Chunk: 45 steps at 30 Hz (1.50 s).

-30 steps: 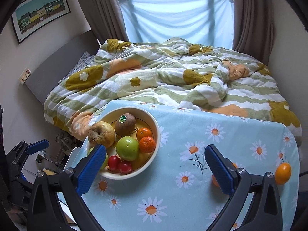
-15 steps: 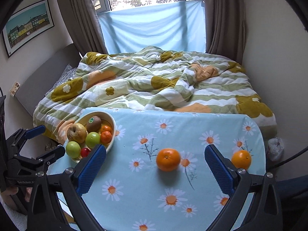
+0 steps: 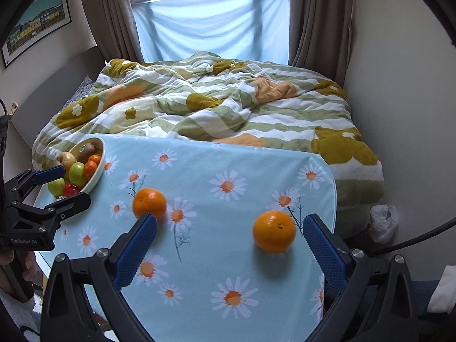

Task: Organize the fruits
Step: 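Grasp a large orange with the left tool while the right tool grasps another orange, then lower the orange onto the plate and open the left tool while the right tool carries its orange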

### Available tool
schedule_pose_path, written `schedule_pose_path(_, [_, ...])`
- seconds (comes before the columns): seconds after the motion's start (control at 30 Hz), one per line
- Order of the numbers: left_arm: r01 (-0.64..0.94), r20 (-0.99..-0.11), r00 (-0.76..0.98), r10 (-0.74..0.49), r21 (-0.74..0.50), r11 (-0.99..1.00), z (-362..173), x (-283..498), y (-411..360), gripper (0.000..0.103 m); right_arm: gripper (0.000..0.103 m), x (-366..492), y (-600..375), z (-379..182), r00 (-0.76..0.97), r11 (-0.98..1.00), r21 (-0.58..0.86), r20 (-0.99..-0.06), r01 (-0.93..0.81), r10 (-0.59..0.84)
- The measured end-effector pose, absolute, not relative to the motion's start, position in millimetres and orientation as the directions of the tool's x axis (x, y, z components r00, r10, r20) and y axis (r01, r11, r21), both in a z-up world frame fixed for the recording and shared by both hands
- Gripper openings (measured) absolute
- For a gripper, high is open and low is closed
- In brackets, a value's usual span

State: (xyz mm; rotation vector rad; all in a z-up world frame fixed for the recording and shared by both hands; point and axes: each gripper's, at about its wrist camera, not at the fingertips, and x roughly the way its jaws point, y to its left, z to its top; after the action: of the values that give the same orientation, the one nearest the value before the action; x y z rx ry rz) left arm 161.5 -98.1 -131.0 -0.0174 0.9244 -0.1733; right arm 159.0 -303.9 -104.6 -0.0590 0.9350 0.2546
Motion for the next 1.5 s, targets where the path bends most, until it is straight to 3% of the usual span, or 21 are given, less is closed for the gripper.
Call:
schedule_pose_path(0.33, [0.092, -0.831, 0.544, -0.116, -0.079, 0.993, -184, 188, -126, 0.103, 0.102, 179, -340, -154, 0.518, 0.976, 0.040, -0.843, -0.212, 0.147])
schedule_pose_path(0.5, [0.072, -0.856, 0.510, -0.085, -0.056, 0.996, -210, 198, -130, 0.082, 0.102, 186, -345, -169, 0.500, 0.970, 0.043, -0.851, -0.239, 0.161])
schedule_pose_path(0.6, [0.062, -0.857, 0.508, -0.081, -0.057, 0.996, -219, 201, -131, 0.080, 0.102, 189, -346, -176, 0.488, 0.965, 0.048, -0.855, -0.258, 0.174])
schedule_pose_path(0.67, [0.064, -0.860, 0.503, -0.083, -0.059, 0.996, -223, 202, -133, 0.067, 0.102, 191, -347, -179, 0.484, 0.962, 0.053, -0.856, -0.268, 0.182])
schedule_pose_path(0.73, [0.064, -0.855, 0.514, -0.074, -0.047, 0.997, -223, 202, -135, 0.067, 0.101, 194, -347, -181, 0.480, 0.960, 0.059, -0.857, -0.275, 0.190])
schedule_pose_path(1.5, [0.033, -0.868, 0.494, -0.052, -0.041, 0.999, -221, 173, -129, 0.065, 0.057, 211, -331, -212, 0.402, 0.932, 0.040, -0.895, -0.360, 0.194])
